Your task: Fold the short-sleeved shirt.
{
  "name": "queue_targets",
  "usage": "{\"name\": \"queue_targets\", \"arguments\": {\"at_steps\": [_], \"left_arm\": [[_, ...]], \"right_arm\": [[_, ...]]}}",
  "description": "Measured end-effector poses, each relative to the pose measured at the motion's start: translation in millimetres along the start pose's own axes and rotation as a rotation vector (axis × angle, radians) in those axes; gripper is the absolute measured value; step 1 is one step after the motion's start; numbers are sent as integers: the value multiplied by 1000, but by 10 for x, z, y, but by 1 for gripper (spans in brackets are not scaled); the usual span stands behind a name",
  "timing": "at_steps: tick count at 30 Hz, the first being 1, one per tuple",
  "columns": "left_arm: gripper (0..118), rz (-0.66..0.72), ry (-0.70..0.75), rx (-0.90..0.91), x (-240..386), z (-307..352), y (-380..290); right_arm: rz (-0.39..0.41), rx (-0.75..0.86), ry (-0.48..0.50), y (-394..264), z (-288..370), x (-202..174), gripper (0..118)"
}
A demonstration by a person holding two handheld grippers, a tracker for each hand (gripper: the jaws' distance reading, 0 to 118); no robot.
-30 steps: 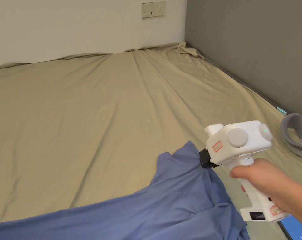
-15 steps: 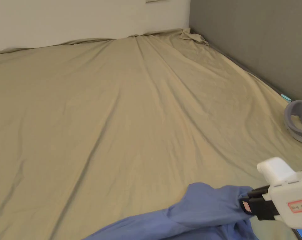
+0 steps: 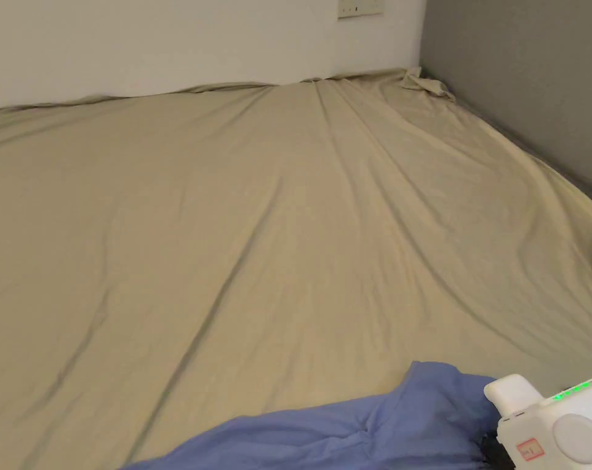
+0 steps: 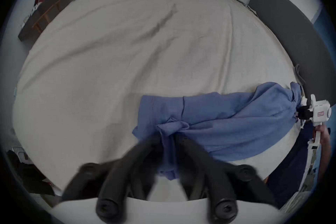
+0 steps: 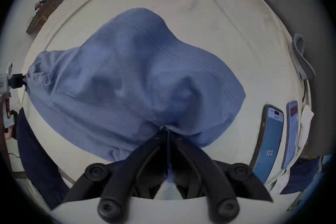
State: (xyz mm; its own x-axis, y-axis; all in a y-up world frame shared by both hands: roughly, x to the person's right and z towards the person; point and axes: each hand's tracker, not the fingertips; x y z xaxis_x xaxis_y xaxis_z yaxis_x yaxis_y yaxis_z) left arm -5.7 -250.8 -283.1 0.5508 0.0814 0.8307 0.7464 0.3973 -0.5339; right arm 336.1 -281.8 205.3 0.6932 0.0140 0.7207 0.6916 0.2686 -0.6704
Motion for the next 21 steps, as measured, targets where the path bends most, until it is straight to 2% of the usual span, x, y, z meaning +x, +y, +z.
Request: {"name": "queue_targets", "arguments": {"at_steps": [1, 2, 3, 4, 5, 7, 8, 9, 10, 11, 12, 13, 15, 16, 17, 18, 20, 21], "left_arm": [[72, -21, 39, 27, 39, 118, 2], [111, -23, 56, 58, 68, 234, -4], [118, -25, 76, 88, 97, 362, -9], [118, -4, 67, 127, 54, 486, -79], [118, 26, 39, 214, 53, 581, -3], [118, 96, -23, 277, 83, 757, 12], [118, 118, -48, 287, 151, 1036, 6], [118, 143, -83, 285, 212, 1069, 6], [116, 157, -122, 263, 273, 1080, -1], [96, 150, -155, 243, 330, 1071, -11], [12, 129, -187, 216, 321, 819, -84], [0, 124, -211, 188, 401, 748, -102], [0, 152, -259, 188, 480, 601, -152], [0, 169, -377, 155, 615, 582, -227], [0, 191, -454, 151, 583, 555, -252], [0, 235, -522, 165, 512, 520, -279], [0, 312, -641, 173, 152, 549, -252], [15, 321, -650, 170, -71, 494, -253]], "right_arm": [[17, -8, 13, 14, 65, 17, 33], [28, -35, 42, 14, 158, 30, 65], [-7, -54, 46, -4, 354, 11, 113], [-35, -70, 61, -25, 457, 22, 118], [-62, -20, 90, -38, 591, 31, 116], [-117, 140, 153, 91, 1035, 59, 114], [-152, 197, 160, 136, 1180, 49, 109], [-189, 267, 167, 183, 1328, 20, 85], [-216, 339, 178, 182, 1441, -69, 49], [-223, 383, 190, 168, 1498, -161, 14], [-221, 418, 185, 203, 1542, -259, 6], [-223, 448, 168, 228, 1557, -371, 6], [-199, 469, 170, 218, 1417, -417, 6], [-175, 464, 207, 221, 1380, -475, 6], [-186, 459, 266, 210, 1353, -507, 6], [-226, 453, 370, 179, 1292, -500, 6], [-247, 449, 519, 132, 1210, -459, 6], [-238, 457, 574, 101, 1189, -436, 6]]}}
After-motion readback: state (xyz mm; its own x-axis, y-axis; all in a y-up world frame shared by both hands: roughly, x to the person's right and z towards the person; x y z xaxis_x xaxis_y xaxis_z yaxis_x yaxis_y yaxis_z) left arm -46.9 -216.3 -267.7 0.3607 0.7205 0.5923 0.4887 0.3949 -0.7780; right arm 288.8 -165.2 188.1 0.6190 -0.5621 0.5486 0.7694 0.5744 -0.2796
